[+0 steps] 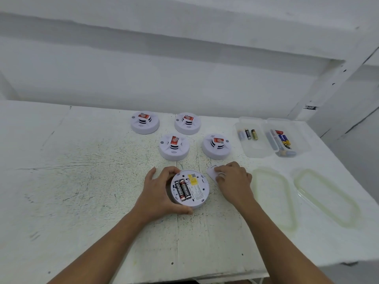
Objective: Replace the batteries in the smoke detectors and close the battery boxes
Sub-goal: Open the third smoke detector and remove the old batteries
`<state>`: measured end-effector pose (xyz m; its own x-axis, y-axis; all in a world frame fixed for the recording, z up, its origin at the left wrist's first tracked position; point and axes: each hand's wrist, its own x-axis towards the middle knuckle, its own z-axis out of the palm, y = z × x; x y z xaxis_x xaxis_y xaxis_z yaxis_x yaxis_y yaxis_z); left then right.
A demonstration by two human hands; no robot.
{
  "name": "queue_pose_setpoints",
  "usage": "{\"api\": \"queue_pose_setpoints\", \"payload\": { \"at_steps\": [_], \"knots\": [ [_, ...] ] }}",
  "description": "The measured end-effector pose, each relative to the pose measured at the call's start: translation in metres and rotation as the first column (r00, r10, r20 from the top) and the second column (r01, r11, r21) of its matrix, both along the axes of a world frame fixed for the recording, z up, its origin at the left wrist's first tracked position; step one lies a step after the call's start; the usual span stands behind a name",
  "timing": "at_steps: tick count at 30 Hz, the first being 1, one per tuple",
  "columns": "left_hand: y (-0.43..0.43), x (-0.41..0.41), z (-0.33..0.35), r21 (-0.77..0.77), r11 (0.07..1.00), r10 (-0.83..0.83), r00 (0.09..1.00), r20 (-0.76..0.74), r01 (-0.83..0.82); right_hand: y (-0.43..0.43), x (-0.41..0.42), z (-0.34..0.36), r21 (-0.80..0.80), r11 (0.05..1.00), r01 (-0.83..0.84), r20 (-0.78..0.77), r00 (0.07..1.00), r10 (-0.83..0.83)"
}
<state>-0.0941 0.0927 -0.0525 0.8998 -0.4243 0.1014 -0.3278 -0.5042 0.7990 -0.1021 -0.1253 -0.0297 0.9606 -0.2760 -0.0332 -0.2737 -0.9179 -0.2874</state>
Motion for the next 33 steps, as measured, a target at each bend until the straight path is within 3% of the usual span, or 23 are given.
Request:
{"api": "queue_pose_setpoints", "payload": {
  "at_steps": [2,5,8,14,22,33],
  "knots": [
    [0.0,0.0,-0.001,0.003,1.0,0.0,1.0,0.008,0.0,0.003,0.002,0.007,0.046,0.999,0.014,0.05,0.999,-0.016],
    [-0.001,0.001,-0.002,-0.001,1.0,-0.002,1.0,0.021,0.002,0.017,-0.002,0.025,0.3,0.953,-0.049,0.234,0.972,-0.024],
    [-0.001,0.001,-0.004,0.015,1.0,-0.002,0.999,0.038,0.002,0.037,-0.008,0.039,0.458,0.867,-0.198,0.228,0.968,0.1],
    [-0.004,0.003,-0.011,0.069,0.998,-0.006,0.998,0.069,0.001,0.056,-0.006,0.024,0.324,0.881,-0.344,0.105,0.939,0.328],
    [-0.004,0.004,-0.01,0.062,0.998,0.005,0.997,0.074,-0.01,0.059,-0.004,0.023,0.211,0.866,-0.453,0.151,0.891,0.429],
    [-0.003,0.005,-0.011,0.062,0.998,-0.005,0.997,0.076,0.0,0.064,0.006,0.024,0.102,0.848,-0.52,0.051,0.854,0.517]
  ]
}}
